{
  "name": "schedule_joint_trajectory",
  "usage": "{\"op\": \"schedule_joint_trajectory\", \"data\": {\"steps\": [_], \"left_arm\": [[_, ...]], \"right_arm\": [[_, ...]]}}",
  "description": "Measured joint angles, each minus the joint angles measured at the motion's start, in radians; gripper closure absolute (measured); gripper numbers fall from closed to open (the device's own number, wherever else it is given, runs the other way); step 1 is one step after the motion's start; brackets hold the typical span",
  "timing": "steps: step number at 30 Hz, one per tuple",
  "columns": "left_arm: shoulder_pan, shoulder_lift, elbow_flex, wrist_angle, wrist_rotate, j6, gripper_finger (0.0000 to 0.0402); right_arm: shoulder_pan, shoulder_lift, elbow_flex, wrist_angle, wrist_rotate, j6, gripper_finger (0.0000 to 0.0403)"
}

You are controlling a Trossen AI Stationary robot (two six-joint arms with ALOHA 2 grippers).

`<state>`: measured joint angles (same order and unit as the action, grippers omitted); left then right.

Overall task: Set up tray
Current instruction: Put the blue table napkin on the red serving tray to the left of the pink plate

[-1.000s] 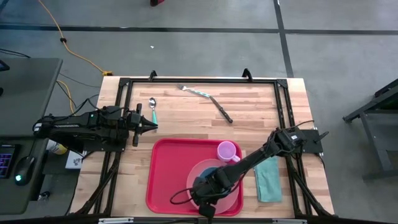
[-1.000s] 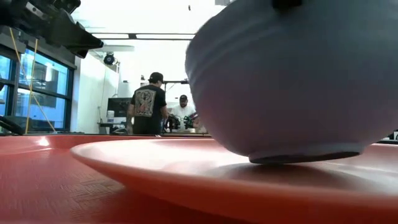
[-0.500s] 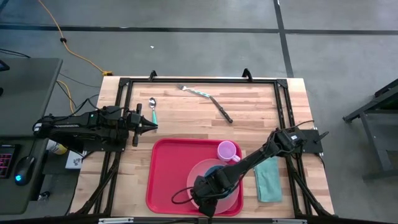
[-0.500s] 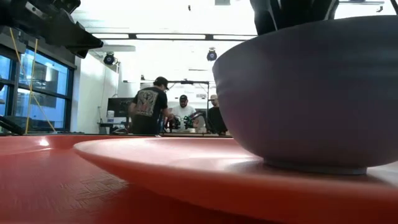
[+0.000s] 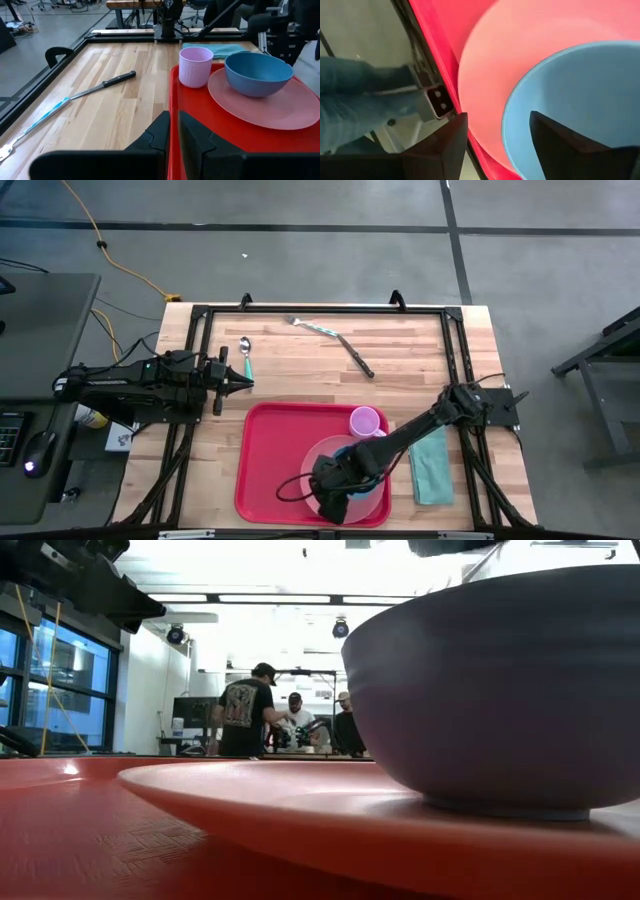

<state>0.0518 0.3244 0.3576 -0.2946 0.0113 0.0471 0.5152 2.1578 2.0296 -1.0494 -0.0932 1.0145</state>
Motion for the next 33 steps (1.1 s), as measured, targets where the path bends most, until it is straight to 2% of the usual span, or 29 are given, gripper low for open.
{"op": "schedule_joint_trajectory", "data": {"steps": [8, 11, 15, 18, 22, 27, 33], "left_arm": [[0.000, 0.000, 0.000, 0.000, 0.000, 0.000, 0.0334], [0.000, 0.000, 0.000, 0.000, 0.000, 0.000, 0.0334], [0.000, 0.000, 0.000, 0.000, 0.000, 0.000, 0.0334], [0.000, 0.000, 0.000, 0.000, 0.000, 0.000, 0.0334], [0.000, 0.000, 0.000, 0.000, 0.000, 0.005, 0.0334], [0.000, 0.000, 0.000, -0.001, 0.000, 0.007, 0.0334], [0.000, 0.000, 0.000, -0.005, 0.000, 0.009, 0.0334]], "right_arm": [[-0.007, -0.135, 0.000, -0.060, 0.239, 0.071, 0.0210], [-0.009, -0.184, 0.000, -0.179, 0.317, 0.145, 0.0210], [-0.009, -0.236, 0.000, -0.397, 0.350, 0.273, 0.0210], [-0.008, -0.268, -0.001, -0.530, 0.320, 0.380, 0.0210], [-0.010, -0.321, -0.057, -0.518, 0.294, 0.484, 0.0210], [-0.011, -0.360, -0.203, -0.522, 0.171, 0.582, 0.0210], [0.042, -0.391, -0.400, -0.524, -0.061, 0.682, 0.0210]]}}
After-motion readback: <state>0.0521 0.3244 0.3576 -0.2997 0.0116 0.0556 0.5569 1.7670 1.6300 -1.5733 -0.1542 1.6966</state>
